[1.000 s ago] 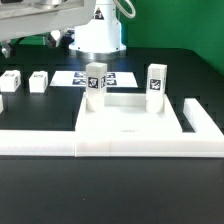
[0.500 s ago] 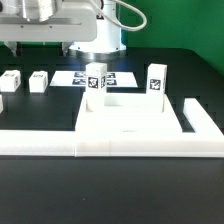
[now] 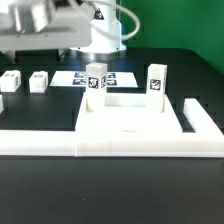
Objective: Assemble square table
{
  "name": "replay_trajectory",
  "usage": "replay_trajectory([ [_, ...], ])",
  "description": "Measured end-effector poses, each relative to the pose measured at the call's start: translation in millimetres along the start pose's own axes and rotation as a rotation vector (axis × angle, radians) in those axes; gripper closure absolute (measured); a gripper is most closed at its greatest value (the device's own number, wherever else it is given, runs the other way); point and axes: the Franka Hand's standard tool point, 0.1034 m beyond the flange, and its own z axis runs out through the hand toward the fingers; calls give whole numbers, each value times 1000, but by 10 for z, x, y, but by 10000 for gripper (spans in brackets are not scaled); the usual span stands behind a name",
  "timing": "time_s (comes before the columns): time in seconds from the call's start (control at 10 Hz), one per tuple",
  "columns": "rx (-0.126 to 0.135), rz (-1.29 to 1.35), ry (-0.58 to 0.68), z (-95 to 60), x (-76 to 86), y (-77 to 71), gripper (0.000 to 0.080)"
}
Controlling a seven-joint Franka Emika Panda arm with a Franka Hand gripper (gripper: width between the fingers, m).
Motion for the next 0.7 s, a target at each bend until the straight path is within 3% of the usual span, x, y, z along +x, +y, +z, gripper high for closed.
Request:
replay_trajectory([
  [0.3,18,39,-92,148,-134,-74,150],
  [0.4,26,37,-163,164,-121,-87,150],
  [0.7,27,36,-194,206,-65,-86,150],
])
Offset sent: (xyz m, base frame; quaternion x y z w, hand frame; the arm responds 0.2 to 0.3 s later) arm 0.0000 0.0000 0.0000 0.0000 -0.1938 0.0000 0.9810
